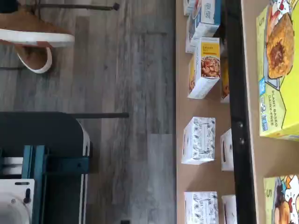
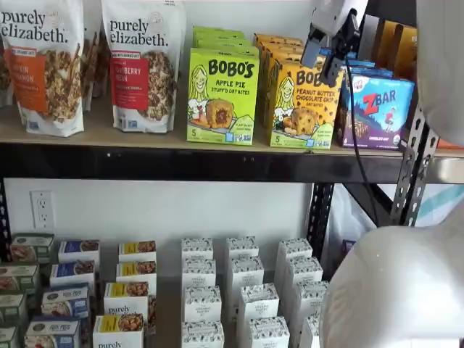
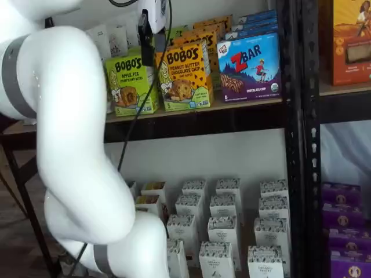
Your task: Pick up the orange box on the top shelf, the fifth box from the left
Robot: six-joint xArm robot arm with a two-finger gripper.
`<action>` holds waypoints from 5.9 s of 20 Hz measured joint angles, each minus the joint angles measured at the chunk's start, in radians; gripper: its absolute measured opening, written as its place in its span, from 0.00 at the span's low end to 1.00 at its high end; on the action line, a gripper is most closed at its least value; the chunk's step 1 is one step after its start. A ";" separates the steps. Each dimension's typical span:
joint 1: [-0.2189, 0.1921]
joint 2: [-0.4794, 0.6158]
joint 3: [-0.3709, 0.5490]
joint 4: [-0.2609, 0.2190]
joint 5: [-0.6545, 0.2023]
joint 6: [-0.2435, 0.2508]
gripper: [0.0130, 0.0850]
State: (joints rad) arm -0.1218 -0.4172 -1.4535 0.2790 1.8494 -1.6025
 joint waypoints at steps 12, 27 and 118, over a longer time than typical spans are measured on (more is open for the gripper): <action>0.003 -0.043 0.057 0.022 -0.165 0.004 1.00; -0.004 0.089 -0.059 -0.063 -0.213 -0.034 1.00; 0.019 0.199 -0.068 -0.170 -0.252 -0.049 0.11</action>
State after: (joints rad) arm -0.1032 -0.2183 -1.5210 0.1089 1.5976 -1.6517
